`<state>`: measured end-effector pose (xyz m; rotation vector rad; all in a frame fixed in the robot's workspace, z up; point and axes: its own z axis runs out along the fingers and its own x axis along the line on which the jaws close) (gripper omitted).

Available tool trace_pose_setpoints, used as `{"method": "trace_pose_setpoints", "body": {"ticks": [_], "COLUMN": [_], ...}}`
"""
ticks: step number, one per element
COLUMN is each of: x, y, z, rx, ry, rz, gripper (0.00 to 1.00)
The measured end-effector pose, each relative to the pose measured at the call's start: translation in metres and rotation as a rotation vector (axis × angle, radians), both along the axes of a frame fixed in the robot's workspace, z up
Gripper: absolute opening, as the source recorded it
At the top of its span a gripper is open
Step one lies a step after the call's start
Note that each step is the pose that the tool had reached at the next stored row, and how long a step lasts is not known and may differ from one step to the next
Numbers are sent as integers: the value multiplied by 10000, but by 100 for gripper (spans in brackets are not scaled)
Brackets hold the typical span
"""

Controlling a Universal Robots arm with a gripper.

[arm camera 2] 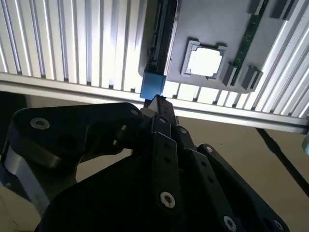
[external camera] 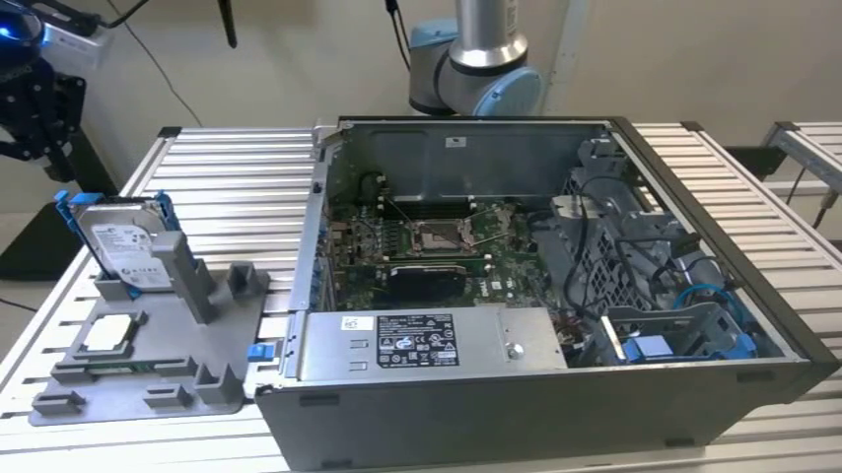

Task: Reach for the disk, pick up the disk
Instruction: 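Pick up the disk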

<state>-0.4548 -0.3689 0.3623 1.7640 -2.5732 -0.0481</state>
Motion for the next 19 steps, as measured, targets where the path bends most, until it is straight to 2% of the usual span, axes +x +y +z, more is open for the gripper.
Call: {"method": "trace_pose_setpoints", "body": {"ticks": [8, 11, 19], "x": [13, 51, 55], "y": [1, 1, 0], "z": [-1, -3, -3], "rx": [0, 0, 3], "ry": [-19, -19, -15], "rz": [1345, 1563, 1569], "gripper": [0, 0, 0]}}
